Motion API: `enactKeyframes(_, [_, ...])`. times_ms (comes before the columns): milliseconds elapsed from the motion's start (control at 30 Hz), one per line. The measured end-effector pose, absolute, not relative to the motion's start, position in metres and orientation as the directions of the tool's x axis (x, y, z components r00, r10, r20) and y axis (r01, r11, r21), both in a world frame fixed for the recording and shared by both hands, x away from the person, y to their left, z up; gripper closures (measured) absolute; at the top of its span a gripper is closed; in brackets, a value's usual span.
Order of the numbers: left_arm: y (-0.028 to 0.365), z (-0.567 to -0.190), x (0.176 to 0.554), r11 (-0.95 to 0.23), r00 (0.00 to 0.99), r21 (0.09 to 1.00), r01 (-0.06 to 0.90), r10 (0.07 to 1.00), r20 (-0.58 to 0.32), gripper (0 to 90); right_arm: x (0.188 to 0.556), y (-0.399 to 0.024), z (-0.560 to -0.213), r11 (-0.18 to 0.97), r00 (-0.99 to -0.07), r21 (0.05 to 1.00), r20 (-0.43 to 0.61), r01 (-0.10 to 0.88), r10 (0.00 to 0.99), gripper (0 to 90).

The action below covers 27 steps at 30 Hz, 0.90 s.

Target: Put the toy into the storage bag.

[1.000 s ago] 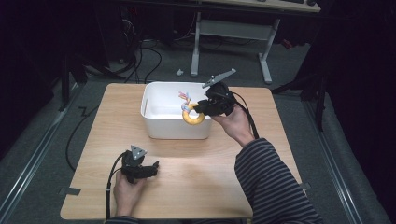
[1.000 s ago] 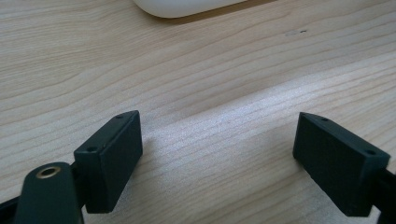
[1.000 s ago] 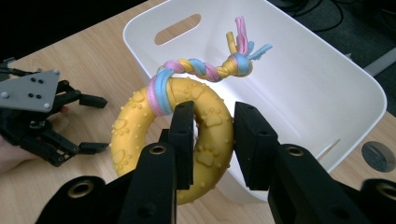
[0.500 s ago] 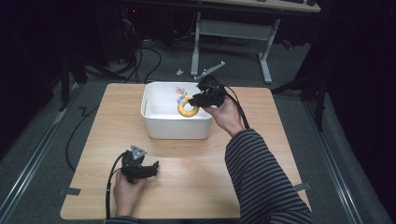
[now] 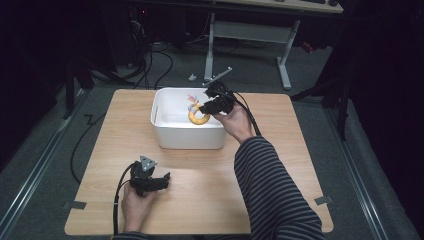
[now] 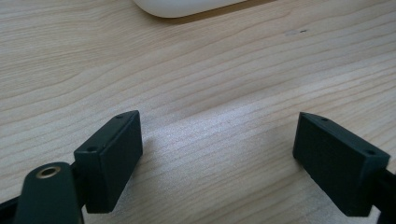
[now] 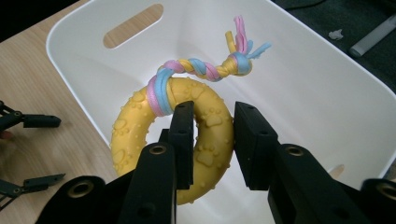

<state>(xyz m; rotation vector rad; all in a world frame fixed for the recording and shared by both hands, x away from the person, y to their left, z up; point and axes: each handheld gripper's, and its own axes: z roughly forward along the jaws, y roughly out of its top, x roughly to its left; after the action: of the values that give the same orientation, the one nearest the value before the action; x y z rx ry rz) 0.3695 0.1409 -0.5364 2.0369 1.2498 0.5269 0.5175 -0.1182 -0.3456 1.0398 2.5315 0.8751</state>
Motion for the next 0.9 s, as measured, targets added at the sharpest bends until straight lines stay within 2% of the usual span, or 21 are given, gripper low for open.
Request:
enactKeyframes(500, [0.141,-0.536,0.369,-0.308,0.457,0.727,0.614,0.889,-0.009,15.9,0.53,-0.117,-0.369,0.54,-0.674,0.582,0.018,0.608,0.739,70.0])
enactKeyframes(900, [0.141,-0.536,0.369,-0.308,0.457,0.727,0.614,0.889,-0.009,15.9,0.531,-0.114,-0.381,0.558,-0.681,0.55,0.029,0.622,0.731,69.7])
